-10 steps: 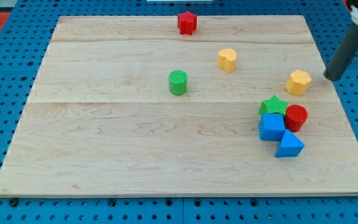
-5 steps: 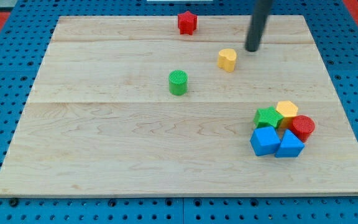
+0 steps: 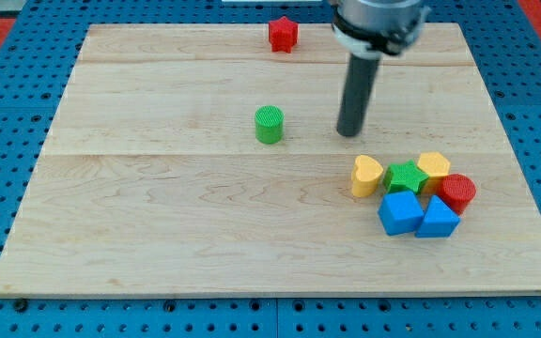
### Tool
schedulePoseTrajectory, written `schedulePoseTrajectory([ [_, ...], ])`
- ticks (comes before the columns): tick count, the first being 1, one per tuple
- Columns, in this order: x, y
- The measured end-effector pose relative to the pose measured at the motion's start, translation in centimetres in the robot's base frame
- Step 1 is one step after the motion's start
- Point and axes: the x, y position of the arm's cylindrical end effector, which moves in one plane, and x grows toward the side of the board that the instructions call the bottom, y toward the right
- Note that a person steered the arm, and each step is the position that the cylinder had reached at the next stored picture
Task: Make all the blocks into a group except red star
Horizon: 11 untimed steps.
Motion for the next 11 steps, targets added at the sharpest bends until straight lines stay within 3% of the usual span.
schedulePoseTrajectory([
  [1, -1.2, -6.2],
  [5, 4.1, -20.3],
  [7, 8.6, -6.4],
  [9, 11.6, 2.0],
  [10, 11.7, -6.7],
  [11, 13.6, -6.7],
])
